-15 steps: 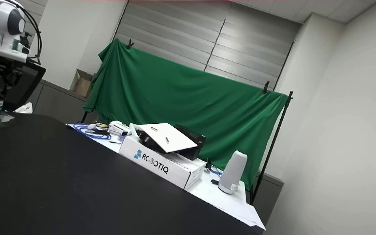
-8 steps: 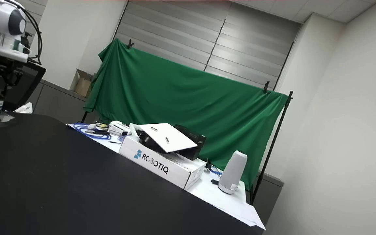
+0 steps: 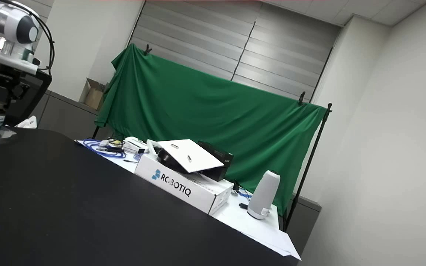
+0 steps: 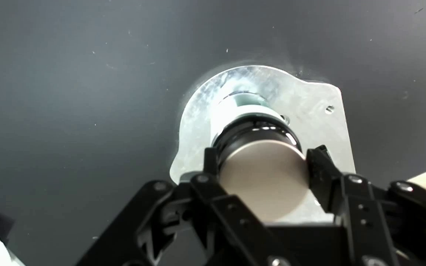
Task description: Put the bottle on the table on silver plate
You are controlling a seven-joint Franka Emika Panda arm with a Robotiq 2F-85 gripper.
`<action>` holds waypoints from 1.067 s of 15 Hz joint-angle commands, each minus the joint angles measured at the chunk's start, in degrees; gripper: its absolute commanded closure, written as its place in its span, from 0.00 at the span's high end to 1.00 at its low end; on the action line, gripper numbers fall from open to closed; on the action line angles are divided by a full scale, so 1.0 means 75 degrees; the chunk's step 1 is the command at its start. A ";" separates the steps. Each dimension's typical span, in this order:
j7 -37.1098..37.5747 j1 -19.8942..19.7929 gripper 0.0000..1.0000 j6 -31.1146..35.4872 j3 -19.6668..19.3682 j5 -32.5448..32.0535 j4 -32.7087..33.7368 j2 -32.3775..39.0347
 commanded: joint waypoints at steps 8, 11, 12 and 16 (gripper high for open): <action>-0.0103 -0.0026 1.00 -0.0396 0.0129 0.0217 0.0335 0.0090; -0.0105 -0.0039 1.00 -0.0353 0.0238 0.0213 -0.0087 -0.0543; -0.0087 -0.0045 1.00 -0.0317 0.0279 0.0189 -0.0266 -0.0822; -0.0062 -0.0115 1.00 -0.0266 0.0384 0.0184 -0.0798 -0.1821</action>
